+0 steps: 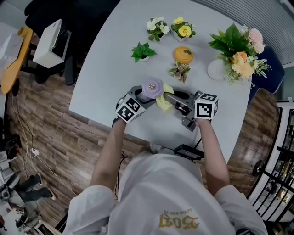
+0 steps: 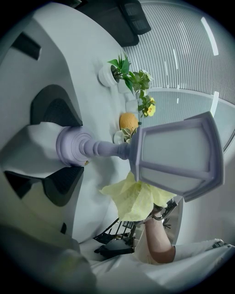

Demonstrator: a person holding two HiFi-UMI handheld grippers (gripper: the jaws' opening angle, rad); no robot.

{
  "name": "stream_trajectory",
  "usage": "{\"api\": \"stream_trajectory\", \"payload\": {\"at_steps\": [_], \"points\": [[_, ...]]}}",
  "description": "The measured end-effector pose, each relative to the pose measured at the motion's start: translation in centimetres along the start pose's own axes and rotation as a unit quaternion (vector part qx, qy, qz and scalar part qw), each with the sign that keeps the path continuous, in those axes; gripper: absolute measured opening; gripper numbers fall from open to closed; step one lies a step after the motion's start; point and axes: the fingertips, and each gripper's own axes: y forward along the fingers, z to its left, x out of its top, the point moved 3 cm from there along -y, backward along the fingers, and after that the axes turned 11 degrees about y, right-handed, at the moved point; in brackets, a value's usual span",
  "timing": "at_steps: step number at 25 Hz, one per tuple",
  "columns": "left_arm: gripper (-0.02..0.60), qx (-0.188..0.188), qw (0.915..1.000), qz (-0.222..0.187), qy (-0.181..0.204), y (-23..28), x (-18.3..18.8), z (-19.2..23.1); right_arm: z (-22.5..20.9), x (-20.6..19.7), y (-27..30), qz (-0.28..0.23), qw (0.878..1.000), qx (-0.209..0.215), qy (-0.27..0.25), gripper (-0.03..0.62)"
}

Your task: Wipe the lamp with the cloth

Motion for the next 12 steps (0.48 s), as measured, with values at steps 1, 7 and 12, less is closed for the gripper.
{"api": "stream_trajectory", "payload": {"at_steps": [1,7,12], "points": [[0.278,0.0,1.0,0.0,-0.001,0.0,0.0,0.0,0.2,0.0,-0.1,-0.001,1.0,0.004,0.0,0.061],[0.278,0.001,1.0,0.001,-0.001,0.1,0.0,0.0,1.1,-0.6,-0.3,0.008,1.0,0.019,-0.002,0.061],[0.278,0.001,1.0,0.001,-0.002,0.0,0.0,0.0,1.6,-1.2,0.3,0.024,0.999,0.029,-0.006,0.061]]}}
